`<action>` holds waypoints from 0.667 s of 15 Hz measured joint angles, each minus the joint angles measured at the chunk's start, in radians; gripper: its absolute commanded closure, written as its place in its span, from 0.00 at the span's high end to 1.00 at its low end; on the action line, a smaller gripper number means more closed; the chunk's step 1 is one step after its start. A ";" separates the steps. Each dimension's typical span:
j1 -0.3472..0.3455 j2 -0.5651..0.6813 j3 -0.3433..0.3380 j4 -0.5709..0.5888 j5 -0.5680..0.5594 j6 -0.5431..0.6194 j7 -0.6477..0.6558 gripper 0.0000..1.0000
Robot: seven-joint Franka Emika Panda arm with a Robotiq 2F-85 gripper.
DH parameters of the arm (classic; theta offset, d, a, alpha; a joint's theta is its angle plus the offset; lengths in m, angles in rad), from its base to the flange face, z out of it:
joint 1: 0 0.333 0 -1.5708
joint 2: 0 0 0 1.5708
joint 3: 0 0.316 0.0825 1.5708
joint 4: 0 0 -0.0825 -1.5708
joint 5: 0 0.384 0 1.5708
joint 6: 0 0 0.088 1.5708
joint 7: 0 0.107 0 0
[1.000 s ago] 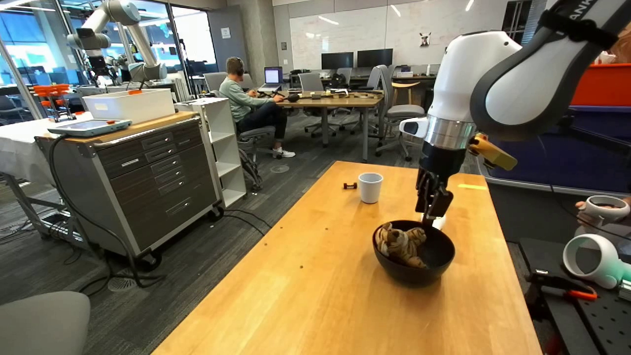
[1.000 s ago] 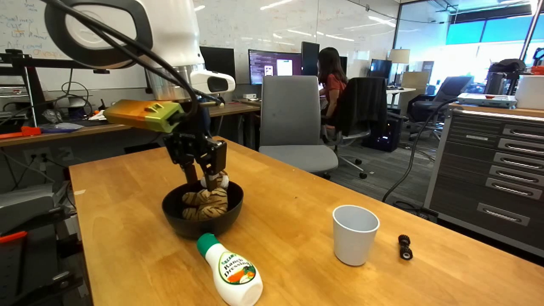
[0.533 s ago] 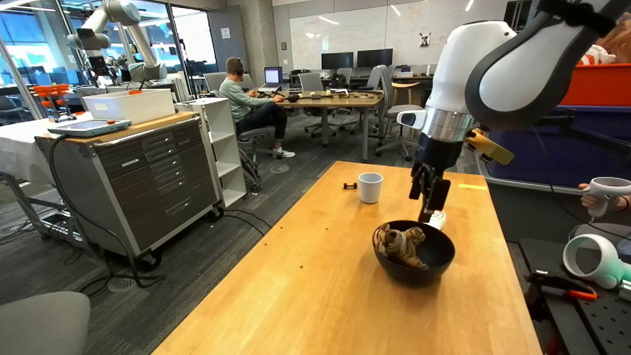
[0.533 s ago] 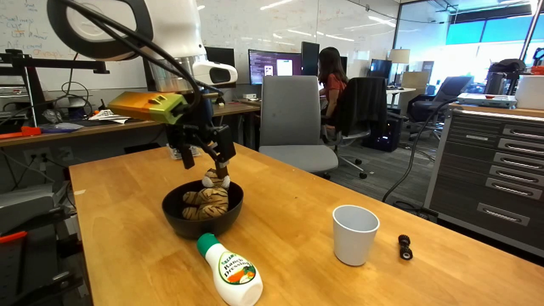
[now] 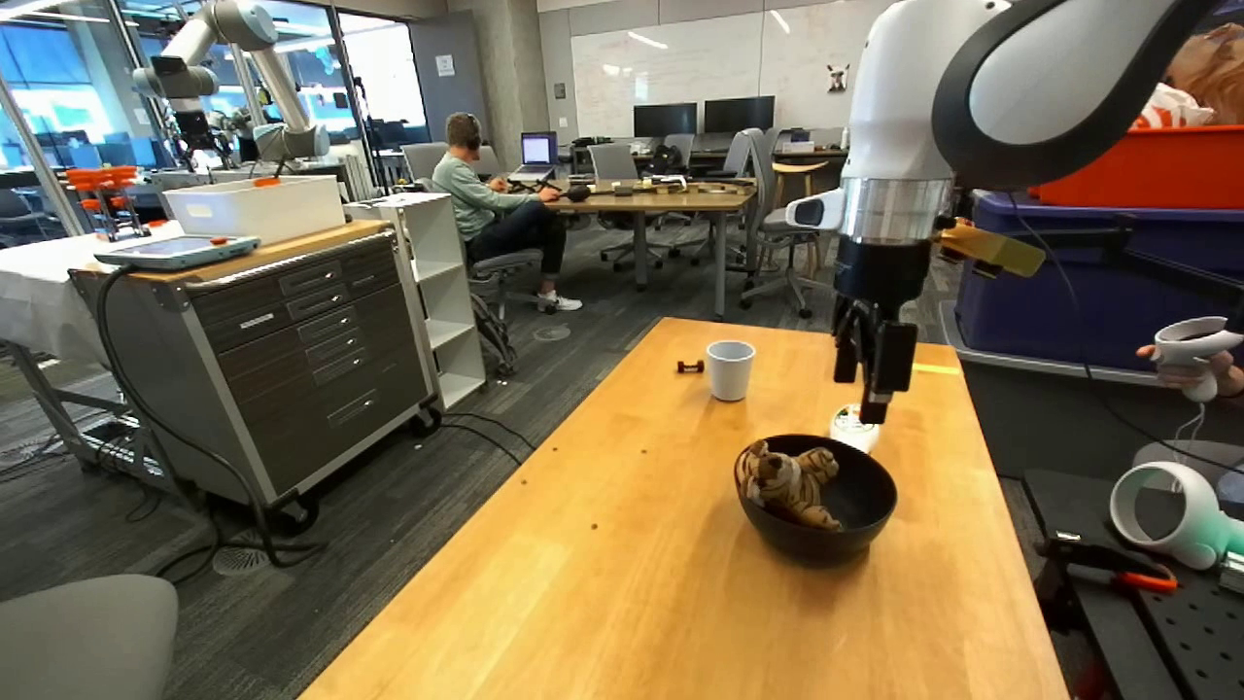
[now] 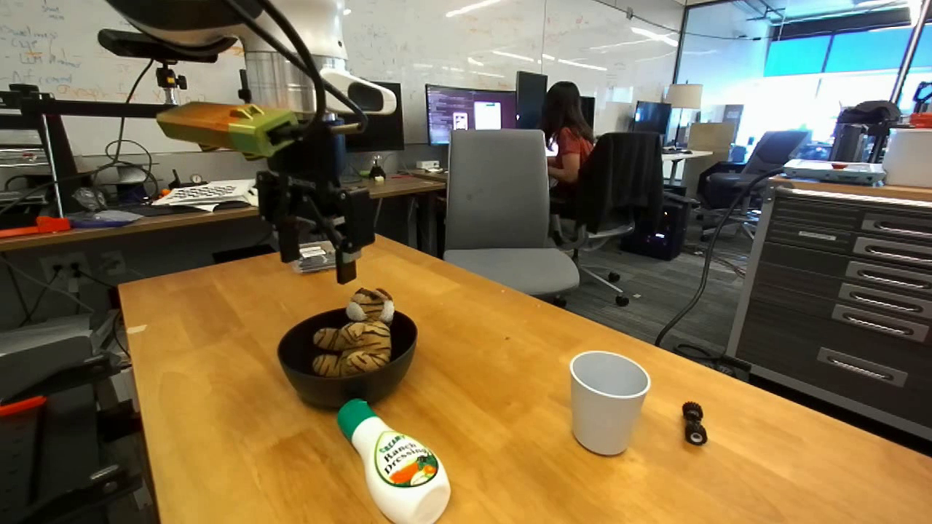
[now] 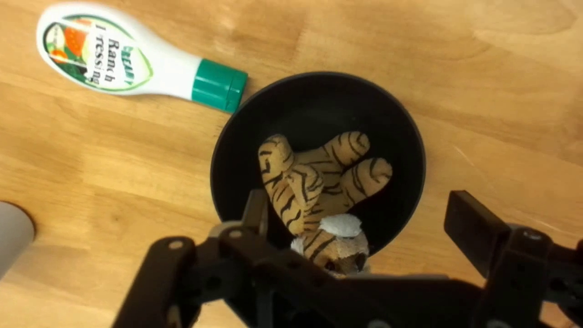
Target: Put the tiger toy in the black bowl
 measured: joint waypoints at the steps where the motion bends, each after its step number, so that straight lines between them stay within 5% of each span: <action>1: 0.000 -0.013 0.000 0.011 -0.013 -0.056 0.023 1.00; 10: 0.000 -0.089 0.000 0.098 -0.035 -0.352 0.093 1.00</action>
